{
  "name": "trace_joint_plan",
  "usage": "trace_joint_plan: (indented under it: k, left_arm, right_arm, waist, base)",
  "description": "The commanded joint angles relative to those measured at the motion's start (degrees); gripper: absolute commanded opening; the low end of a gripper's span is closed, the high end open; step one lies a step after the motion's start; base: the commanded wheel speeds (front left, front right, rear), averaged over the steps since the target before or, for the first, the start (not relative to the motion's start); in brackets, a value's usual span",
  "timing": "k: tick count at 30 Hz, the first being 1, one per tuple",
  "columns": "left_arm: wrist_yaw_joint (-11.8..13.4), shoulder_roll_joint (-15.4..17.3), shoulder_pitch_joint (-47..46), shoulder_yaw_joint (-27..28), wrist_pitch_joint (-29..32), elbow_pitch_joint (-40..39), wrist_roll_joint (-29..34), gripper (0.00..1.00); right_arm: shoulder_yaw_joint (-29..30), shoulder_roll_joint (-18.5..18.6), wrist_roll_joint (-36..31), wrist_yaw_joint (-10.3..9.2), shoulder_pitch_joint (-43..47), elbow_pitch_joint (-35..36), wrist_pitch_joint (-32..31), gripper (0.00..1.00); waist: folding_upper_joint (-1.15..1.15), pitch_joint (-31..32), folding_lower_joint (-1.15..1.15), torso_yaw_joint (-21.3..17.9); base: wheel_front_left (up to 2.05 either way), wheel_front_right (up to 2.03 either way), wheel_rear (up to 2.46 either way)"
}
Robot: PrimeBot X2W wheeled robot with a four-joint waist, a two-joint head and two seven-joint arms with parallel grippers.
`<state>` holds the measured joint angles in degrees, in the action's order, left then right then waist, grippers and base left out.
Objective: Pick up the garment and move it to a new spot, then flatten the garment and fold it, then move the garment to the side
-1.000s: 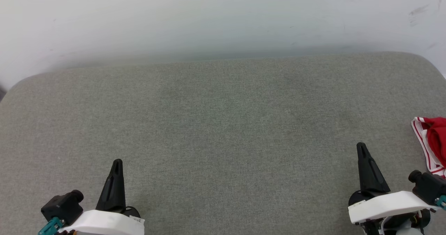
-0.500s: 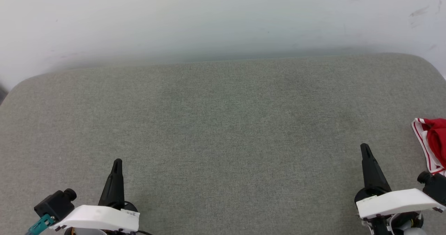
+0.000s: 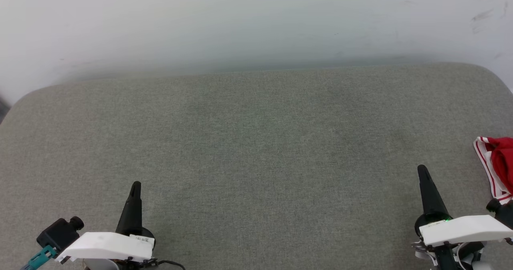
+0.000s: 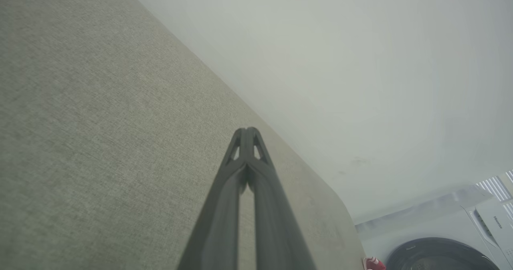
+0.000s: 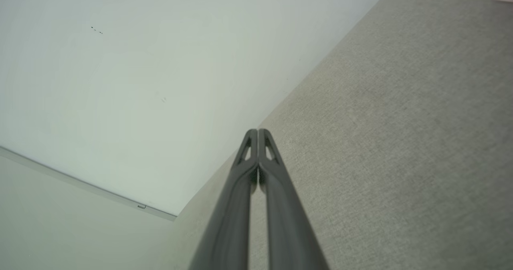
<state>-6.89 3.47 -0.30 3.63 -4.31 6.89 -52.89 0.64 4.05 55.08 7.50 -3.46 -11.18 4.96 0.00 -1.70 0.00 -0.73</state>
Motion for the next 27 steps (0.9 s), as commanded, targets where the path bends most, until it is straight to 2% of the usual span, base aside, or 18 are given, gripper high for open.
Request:
trace_joint_plan:
  k: [1,8,27]
  left_arm:
    - [-0.23,0.44,-1.31,0.10,0.34,-0.28,-1.67,0.00]
    - [-0.30,0.45,-2.10,0.36,1.87,0.92,-7.87,0.00]
    - [-0.46,0.41,-3.61,0.94,4.78,3.11,-19.30,0.00]
  right_arm:
    - [0.22,0.49,1.65,0.00,-1.44,0.39,-0.30,0.00]
    - [0.76,0.52,7.61,0.00,-1.76,-0.11,-1.82,0.00]
    - [1.90,0.47,18.67,-0.01,-2.14,-1.02,-4.68,0.00]
  waist:
    - [0.00,0.02,0.00,0.01]
    - [0.00,0.20,0.00,0.10]
    - [0.00,0.59,0.00,0.28]
  base:
    - [0.00,0.00,0.00]
    - [0.00,0.00,0.00]
    - [0.00,0.00,0.00]
